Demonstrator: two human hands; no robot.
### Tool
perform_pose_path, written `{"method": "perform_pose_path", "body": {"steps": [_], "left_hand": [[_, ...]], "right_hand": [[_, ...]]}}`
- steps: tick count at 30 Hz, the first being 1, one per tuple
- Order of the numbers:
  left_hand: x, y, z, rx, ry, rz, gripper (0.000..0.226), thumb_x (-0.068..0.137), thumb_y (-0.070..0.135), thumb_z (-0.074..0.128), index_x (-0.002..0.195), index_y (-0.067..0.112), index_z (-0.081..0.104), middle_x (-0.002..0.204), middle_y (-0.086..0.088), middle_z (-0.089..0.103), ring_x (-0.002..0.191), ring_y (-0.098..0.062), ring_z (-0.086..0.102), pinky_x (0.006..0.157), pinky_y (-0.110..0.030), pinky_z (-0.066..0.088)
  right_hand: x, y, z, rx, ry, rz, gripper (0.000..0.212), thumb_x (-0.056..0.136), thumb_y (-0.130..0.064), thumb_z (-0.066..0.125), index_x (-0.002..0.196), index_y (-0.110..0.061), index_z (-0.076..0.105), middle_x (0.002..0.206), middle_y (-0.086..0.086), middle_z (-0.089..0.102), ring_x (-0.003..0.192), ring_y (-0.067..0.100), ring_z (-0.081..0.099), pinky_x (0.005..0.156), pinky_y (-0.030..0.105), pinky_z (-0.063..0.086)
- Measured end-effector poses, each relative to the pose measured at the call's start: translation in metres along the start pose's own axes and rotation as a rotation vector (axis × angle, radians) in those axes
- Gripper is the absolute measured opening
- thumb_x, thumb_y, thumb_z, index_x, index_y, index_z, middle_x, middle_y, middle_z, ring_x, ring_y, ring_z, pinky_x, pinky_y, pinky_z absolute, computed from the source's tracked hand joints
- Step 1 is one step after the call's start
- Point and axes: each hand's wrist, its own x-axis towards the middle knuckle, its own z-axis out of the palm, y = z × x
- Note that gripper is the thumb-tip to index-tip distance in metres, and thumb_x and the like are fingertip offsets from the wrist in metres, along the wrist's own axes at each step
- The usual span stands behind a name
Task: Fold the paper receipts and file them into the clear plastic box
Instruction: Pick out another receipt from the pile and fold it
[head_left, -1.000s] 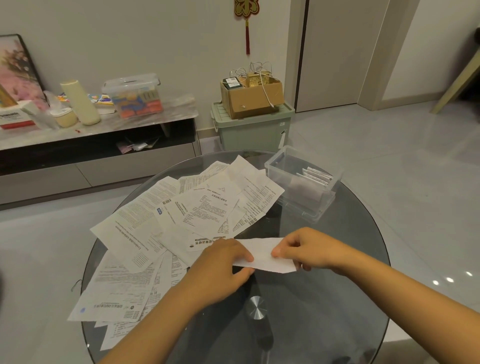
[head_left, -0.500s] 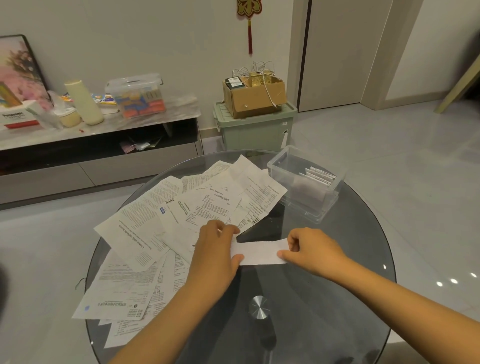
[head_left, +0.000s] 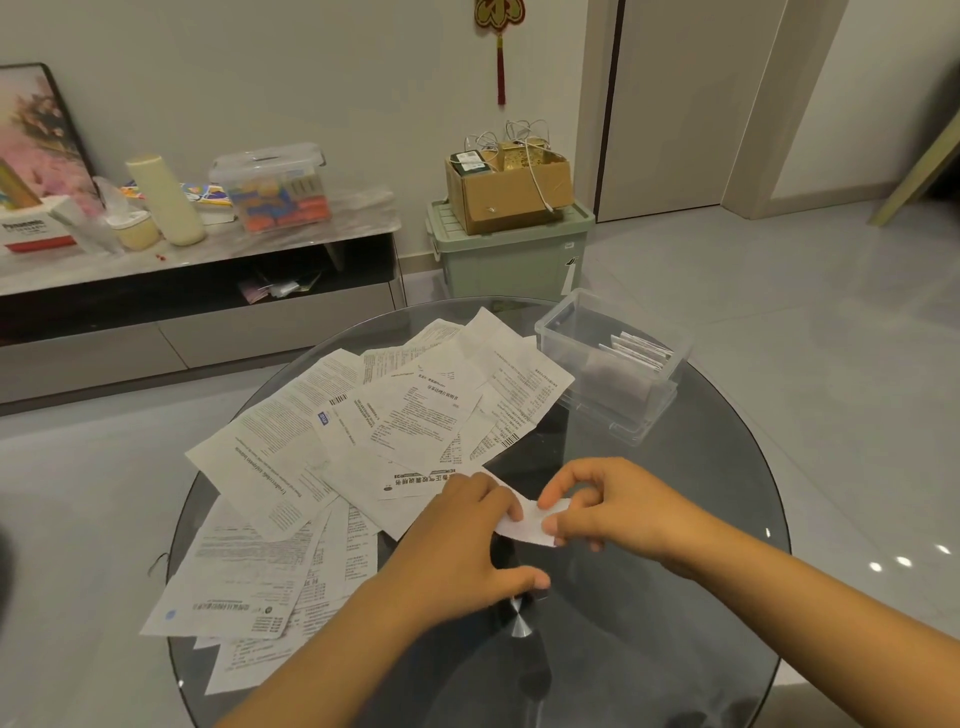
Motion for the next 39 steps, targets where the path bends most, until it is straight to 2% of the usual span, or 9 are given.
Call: {"method": "perform_pose_path", "body": {"steps": [5,8,11,15,18,21,23,31,39], "left_hand": [[0.002,0.001,0.0,-0.154,0.107,-0.017,0.029,0.083,0.061,0.047,0.077,0.034,0.053,0.087,0.016,0.053,0.088,-0.001,0.048,0.076,-0.022,0.043],[0.004,0.001,-0.003,-0.196,0.149,-0.077,0.023,0.09,0.042,0.05,0.07,0.032,0.047,0.081,0.012,0.052,0.08,-0.003,0.05,0.07,-0.017,0.038],[0.006,0.0,-0.003,-0.293,0.223,-0.195,0.009,0.089,0.03,0.056,0.095,0.029,0.049,0.092,0.012,0.053,0.082,-0.001,0.053,0.065,-0.011,0.038],[0.008,-0.003,-0.001,-0.413,0.218,-0.27,0.057,0.086,0.018,0.061,0.133,0.03,0.033,0.118,0.008,0.043,0.096,-0.004,0.051,0.067,-0.005,0.043],[0.008,-0.009,0.001,-0.356,0.159,-0.236,0.055,0.085,0.013,0.06,0.134,0.028,0.04,0.128,0.004,0.034,0.104,-0.001,0.045,0.074,0.002,0.039],[0.007,-0.013,0.001,-0.273,0.12,-0.213,0.037,0.086,0.014,0.057,0.121,0.024,0.055,0.127,0.007,0.036,0.1,0.001,0.044,0.082,-0.003,0.036],[0.006,-0.017,0.0,-0.181,0.09,-0.181,0.034,0.087,0.017,0.054,0.121,0.021,0.057,0.129,0.008,0.041,0.113,-0.006,0.042,0.095,-0.016,0.037],[0.005,-0.023,-0.007,-0.117,-0.021,-0.076,0.044,0.083,0.038,0.066,0.124,0.025,0.057,0.125,0.015,0.045,0.115,-0.003,0.039,0.097,-0.019,0.035],[0.01,-0.013,-0.01,-0.177,0.169,-0.083,0.015,0.09,0.029,0.059,0.098,0.029,0.072,0.095,0.014,0.064,0.092,-0.005,0.054,0.08,-0.025,0.046]], "right_hand": [[-0.001,-0.005,0.001,0.206,0.09,-0.096,0.008,0.086,-0.008,0.063,0.093,-0.01,0.066,0.08,0.008,0.071,0.056,0.01,0.058,0.045,0.009,0.04],[0.004,0.001,0.001,0.165,0.179,-0.208,0.016,0.085,-0.006,0.062,0.095,-0.019,0.067,0.094,0.001,0.071,0.08,0.009,0.067,0.064,0.013,0.052],[0.009,0.007,0.002,0.047,0.213,-0.276,0.025,0.085,-0.005,0.061,0.096,-0.026,0.066,0.098,-0.008,0.069,0.09,0.009,0.066,0.079,0.019,0.054],[0.016,0.015,0.009,-0.177,0.111,-0.3,0.028,0.085,-0.01,0.061,0.107,-0.028,0.066,0.106,-0.015,0.066,0.092,0.004,0.063,0.079,0.007,0.046],[0.02,0.021,0.016,-0.342,0.067,-0.322,0.033,0.086,-0.017,0.063,0.118,-0.026,0.063,0.111,-0.02,0.06,0.091,-0.012,0.053,0.081,0.0,0.037],[0.024,0.027,0.023,-0.536,0.079,-0.398,0.038,0.083,-0.034,0.067,0.12,-0.025,0.062,0.117,-0.016,0.06,0.104,-0.002,0.049,0.092,0.011,0.036],[0.027,0.03,0.029,-0.677,0.116,-0.468,0.041,0.082,-0.044,0.066,0.118,-0.025,0.062,0.118,-0.013,0.06,0.111,0.006,0.048,0.097,0.022,0.037],[0.026,0.023,0.031,-0.873,0.199,-0.566,0.028,0.087,-0.035,0.047,0.096,-0.019,0.068,0.086,-0.002,0.068,0.082,0.018,0.058,0.076,0.034,0.048],[0.025,0.019,0.01,-0.757,0.29,-0.587,0.02,0.093,-0.031,0.047,0.096,-0.023,0.065,0.09,-0.005,0.065,0.085,0.014,0.056,0.073,0.027,0.045]]}}
